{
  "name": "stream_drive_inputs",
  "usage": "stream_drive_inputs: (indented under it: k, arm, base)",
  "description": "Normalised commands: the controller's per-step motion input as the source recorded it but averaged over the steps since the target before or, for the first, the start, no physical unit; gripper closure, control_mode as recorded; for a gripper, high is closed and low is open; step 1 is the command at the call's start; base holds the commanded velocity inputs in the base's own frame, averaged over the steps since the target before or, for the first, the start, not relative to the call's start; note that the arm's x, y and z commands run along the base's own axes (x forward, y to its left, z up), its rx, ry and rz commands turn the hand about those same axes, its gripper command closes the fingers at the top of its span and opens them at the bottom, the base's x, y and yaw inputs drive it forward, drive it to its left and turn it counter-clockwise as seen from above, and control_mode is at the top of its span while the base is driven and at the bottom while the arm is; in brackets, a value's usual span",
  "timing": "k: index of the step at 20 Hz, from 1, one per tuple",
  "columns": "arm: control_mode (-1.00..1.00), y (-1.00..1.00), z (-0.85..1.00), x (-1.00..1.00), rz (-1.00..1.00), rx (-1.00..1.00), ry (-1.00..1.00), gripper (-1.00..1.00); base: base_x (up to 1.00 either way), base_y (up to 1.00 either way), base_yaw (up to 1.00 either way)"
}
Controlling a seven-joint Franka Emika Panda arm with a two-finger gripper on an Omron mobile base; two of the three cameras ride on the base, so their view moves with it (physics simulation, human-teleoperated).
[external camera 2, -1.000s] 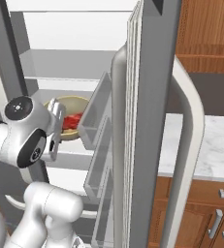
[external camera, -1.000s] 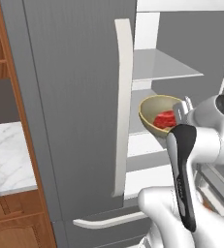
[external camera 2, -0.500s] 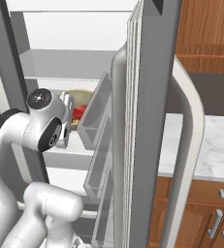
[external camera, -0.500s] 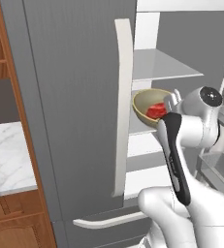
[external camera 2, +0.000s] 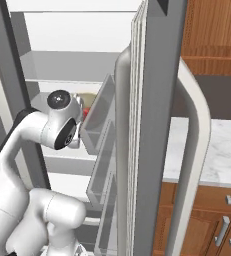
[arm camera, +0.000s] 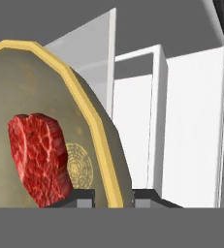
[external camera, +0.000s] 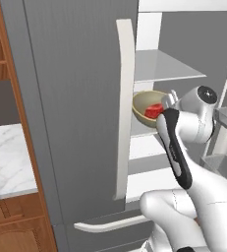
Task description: Place one of the steaks on the plate and the other in the bowl. Then place the bowl in the fridge.
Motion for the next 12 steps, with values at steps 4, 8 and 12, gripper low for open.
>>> stream_drive_inputs:
  k: [4,8,12]
  arm:
    - [-1.00,0.00,-0.32,0.33,0.01,0.00,0.00,1.00]
    - [-1.00,-0.01,-0.14,0.26,0.00,0.00,-0.07,1.00]
    - [-1.00,0.00,-0.10,0.35,0.00,0.00,-0.04,1.00]
  base:
    - [0.00,0.00,0.00]
    - [0.00,0.00,0.00]
    - [0.00,0.00,0.00]
